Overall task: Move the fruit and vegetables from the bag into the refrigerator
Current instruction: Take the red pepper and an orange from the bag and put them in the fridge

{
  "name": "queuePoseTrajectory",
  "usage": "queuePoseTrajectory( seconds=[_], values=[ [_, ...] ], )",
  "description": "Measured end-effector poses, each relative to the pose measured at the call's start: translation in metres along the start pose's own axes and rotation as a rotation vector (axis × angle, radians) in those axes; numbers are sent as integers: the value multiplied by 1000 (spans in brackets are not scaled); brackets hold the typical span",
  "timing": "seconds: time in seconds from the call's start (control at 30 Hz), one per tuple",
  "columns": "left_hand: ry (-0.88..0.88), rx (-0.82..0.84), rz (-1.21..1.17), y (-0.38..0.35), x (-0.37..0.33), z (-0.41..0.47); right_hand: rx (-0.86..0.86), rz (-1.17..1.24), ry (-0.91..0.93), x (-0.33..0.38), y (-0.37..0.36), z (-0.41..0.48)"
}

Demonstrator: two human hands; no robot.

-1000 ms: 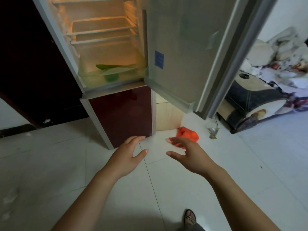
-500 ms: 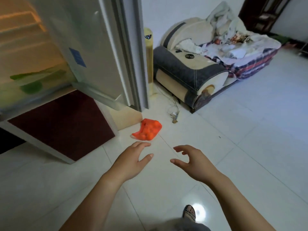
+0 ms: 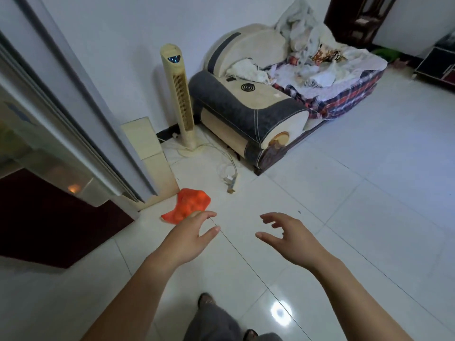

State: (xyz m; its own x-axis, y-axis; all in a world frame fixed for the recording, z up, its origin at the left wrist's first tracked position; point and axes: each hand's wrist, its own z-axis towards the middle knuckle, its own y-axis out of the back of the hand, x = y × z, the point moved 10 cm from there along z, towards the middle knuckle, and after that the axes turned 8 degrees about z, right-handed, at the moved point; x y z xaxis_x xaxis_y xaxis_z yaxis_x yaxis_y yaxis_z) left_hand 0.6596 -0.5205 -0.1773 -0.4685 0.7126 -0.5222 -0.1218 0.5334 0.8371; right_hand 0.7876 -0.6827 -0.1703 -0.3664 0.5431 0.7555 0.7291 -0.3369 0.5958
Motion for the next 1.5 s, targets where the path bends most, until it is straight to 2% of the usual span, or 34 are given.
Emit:
queuePoseTrajectory(
  seconds=[0.2, 0.5, 0.63, 0.77, 1.03, 1.23, 1.37, 1.5],
  values=[
    [49, -5, -42, 14, 30, 88, 91, -30, 32, 17, -2, 109],
    [135, -12, -95, 65, 66, 257, 127, -138, 29, 54, 42, 275],
    [213, -42, -107, 85, 95, 295, 166, -133, 78, 74, 41, 330],
    [352, -73, -187, 92, 133, 315, 297, -165, 142, 90, 25, 393],
    [849, -208, -288, 92, 243, 325, 734, -351, 325, 114, -66, 536],
    [1128, -415, -474, 54, 291, 344, 1047, -559, 452, 100, -136, 613],
    [1203, -473, -512, -3, 342, 358, 1136, -633, 525, 63, -205, 656],
    [1262, -473, -498, -96, 431, 362, 1143, -624, 571, -10, -305, 701]
  ],
)
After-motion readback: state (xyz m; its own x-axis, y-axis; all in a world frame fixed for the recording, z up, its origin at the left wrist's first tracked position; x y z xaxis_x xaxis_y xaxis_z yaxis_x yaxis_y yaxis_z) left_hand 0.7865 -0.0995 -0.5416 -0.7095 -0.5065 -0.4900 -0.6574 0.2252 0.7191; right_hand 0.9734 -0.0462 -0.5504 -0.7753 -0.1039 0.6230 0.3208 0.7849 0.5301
